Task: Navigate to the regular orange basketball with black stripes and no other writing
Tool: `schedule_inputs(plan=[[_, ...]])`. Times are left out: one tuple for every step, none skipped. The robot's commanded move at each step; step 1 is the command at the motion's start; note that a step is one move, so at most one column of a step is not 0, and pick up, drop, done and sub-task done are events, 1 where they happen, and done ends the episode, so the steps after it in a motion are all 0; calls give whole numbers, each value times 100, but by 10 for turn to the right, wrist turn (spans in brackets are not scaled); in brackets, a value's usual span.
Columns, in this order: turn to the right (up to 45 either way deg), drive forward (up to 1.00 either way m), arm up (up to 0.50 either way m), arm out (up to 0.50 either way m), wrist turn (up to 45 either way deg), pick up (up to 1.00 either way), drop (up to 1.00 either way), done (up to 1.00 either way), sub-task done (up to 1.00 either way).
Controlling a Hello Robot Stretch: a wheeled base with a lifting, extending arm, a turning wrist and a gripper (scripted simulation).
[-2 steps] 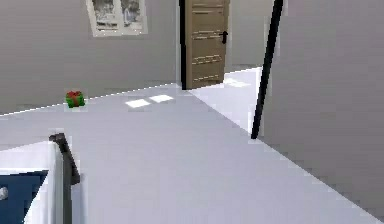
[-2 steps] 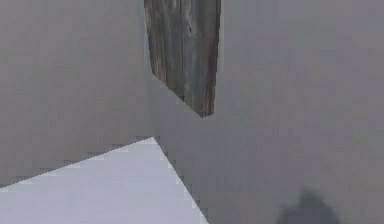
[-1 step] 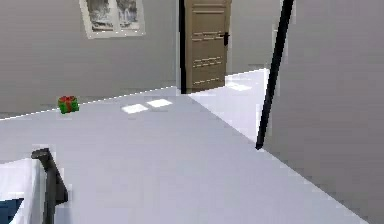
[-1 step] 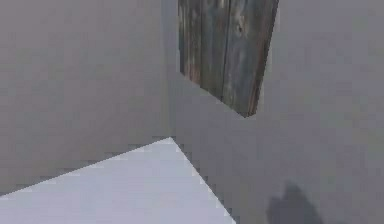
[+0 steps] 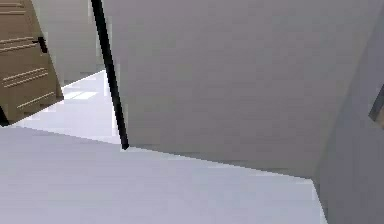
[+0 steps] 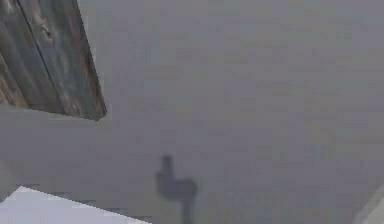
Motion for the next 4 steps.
schedule_inputs(plan=[[150,0,0,0,0,0,0,0,0],[0,20,0,0,0,0,0,0,0],[-450,0,0,0,0,0,0,0,0],[-150,0,0,0,0,0,0,0,0]])
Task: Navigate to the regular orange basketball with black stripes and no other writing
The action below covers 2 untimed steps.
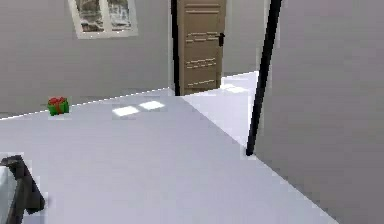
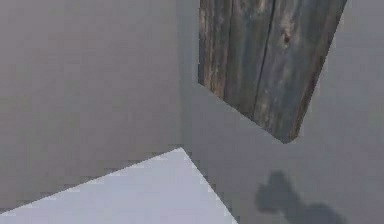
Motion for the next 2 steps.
schedule_inputs(plan=[[0,100,0,0,0,0,0,0,0],[0,80,0,0,0,0,0,0,0]])
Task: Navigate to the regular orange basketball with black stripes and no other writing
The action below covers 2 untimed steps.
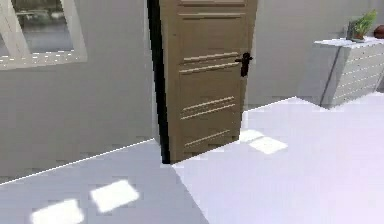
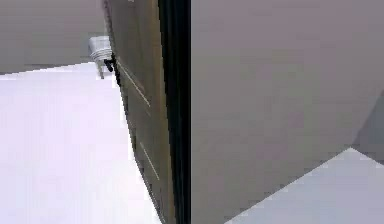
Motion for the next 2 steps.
schedule_inputs(plan=[[-210,0,0,0,0,0,0,0,0],[0,5,0,0,0,0,0,0,0]])
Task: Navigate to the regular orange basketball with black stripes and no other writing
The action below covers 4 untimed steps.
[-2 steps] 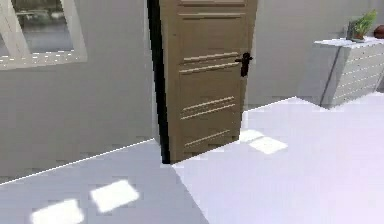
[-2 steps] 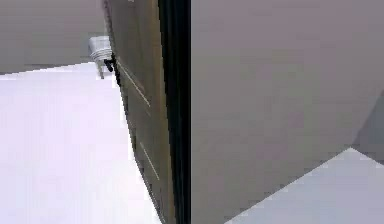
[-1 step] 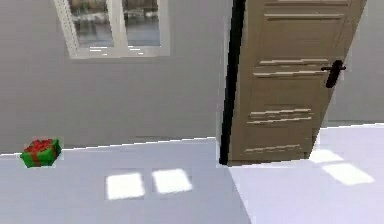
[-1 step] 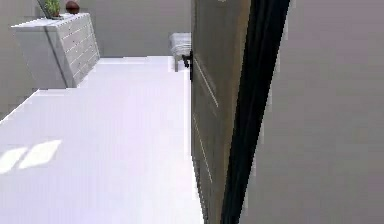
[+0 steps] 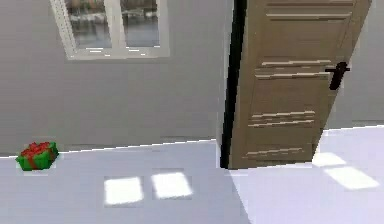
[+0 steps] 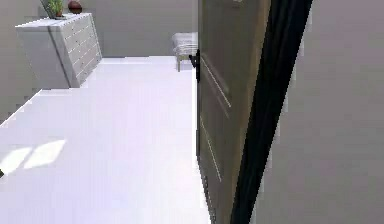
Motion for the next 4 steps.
schedule_inputs(plan=[[360,0,0,0,0,0,0,0,0],[0,45,0,0,0,0,0,0,0],[450,0,0,0,0,0,0,0,0],[0,100,0,0,0,0,0,0,0]])
